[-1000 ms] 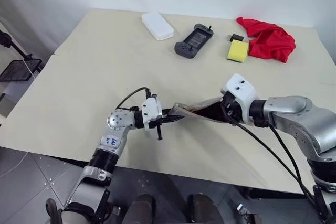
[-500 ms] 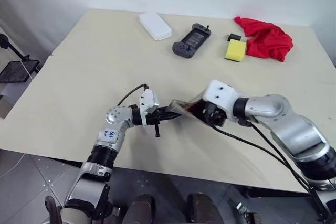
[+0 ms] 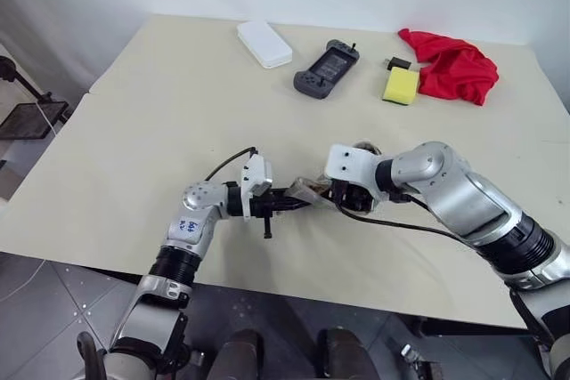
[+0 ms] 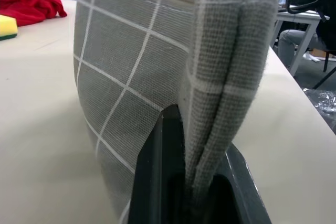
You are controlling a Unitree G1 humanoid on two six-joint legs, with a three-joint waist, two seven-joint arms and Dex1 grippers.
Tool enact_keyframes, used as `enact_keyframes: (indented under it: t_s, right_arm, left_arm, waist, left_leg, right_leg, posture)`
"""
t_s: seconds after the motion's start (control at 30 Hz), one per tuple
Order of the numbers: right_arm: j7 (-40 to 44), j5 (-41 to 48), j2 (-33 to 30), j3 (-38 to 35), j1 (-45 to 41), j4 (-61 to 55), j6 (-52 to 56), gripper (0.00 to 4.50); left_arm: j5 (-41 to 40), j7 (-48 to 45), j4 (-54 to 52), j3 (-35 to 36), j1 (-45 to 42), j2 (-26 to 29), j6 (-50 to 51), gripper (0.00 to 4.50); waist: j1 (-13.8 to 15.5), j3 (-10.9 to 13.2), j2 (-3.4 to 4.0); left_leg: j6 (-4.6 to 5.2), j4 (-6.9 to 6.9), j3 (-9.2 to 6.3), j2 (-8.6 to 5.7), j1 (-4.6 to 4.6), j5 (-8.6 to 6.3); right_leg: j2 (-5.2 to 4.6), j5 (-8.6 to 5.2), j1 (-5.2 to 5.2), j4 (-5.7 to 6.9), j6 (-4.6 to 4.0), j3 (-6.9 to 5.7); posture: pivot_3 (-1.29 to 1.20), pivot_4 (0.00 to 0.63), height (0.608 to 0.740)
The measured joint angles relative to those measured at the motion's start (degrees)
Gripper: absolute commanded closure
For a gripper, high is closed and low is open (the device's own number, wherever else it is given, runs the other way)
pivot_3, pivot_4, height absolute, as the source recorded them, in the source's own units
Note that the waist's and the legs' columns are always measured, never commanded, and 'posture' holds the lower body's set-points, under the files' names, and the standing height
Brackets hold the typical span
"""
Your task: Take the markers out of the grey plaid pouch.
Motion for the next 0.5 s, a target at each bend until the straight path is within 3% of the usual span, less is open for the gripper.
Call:
enact_keyframes:
  t_s: [0.2, 0.5]
  right_arm:
    - [1.1, -3.6, 1.6, -0.5, 0.6, 1.8, -3.1, 3.73]
    - [2.4, -3.5, 0.8, -6.6, 5.3, 0.1, -10.0, 3.85]
  left_arm:
    - [0.0, 0.6, 0.0, 1.0, 0.0, -0.1, -0.3, 4.50]
    - [-0.3, 3.0, -0.1, 3.1, -0.3, -1.4, -0.1, 4.50]
  waist:
    - [0.0, 0.0, -0.01]
    - [0.1, 0.0, -0.01]
  left_leg:
    - [0.00, 0.00, -0.02, 0.01, 0.00, 0.00]
    - [-0.01, 0.00, -0.03, -0.02, -0.01, 0.00]
  right_leg:
    - [0.01, 0.00, 0.01, -0.01, 0.00, -0.03]
    - [-0.02, 0.00, 0.01, -0.02, 0.00, -0.04]
  posture:
    - [0.00, 0.150, 0.740]
    - [0.00, 0.150, 0.740]
